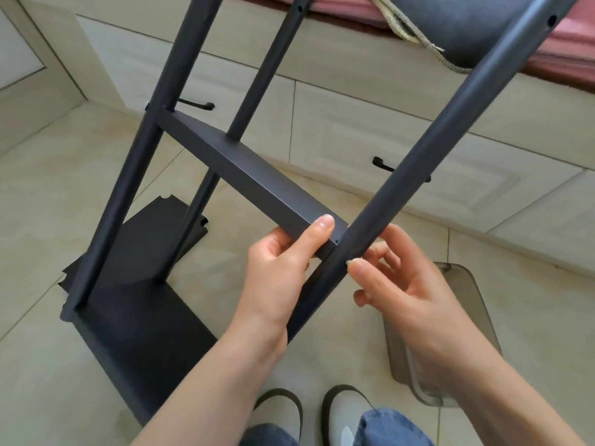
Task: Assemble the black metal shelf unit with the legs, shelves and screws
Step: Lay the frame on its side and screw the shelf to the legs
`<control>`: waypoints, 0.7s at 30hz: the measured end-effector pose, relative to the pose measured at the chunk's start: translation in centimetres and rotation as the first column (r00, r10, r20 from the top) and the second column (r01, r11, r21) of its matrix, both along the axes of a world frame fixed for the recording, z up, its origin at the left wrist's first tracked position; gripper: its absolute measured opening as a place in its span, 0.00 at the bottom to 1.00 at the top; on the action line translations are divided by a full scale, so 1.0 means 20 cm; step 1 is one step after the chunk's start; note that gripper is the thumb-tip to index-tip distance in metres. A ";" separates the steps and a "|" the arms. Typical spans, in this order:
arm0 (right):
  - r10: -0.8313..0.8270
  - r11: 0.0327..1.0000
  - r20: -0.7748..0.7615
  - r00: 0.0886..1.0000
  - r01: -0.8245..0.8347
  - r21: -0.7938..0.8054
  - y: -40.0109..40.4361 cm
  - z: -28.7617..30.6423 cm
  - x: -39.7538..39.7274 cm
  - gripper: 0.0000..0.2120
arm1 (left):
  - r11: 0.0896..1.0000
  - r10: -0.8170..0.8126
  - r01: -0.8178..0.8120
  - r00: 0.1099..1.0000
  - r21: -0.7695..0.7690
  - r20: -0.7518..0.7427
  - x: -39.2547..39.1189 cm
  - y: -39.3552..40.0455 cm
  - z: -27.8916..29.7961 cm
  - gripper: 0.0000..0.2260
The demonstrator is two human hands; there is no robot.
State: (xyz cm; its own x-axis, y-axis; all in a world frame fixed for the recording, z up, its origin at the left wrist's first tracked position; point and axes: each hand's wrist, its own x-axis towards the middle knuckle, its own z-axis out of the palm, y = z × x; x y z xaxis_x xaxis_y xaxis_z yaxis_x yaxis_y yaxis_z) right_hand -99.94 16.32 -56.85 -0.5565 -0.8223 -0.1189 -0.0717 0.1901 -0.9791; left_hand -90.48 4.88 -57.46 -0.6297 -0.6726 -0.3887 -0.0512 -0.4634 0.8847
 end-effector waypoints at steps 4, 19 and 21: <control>-0.015 1.000 -0.113 0.993 0.016 0.002 0.00 -0.03 0.00 0.14 | 0.994 0.110 -0.110 0.994 -0.004 -0.008 -0.02 0.02 0.00 0.10; -0.021 1.000 -0.160 0.987 0.024 0.013 -0.01 0.01 0.01 0.15 | 0.994 0.092 -0.086 0.991 0.061 -0.098 -0.02 0.01 -0.01 0.04; -0.027 1.000 -0.174 0.984 0.029 0.010 0.00 0.01 0.01 0.16 | 0.992 0.118 -0.114 0.990 0.048 -0.080 -0.02 0.01 -0.01 0.03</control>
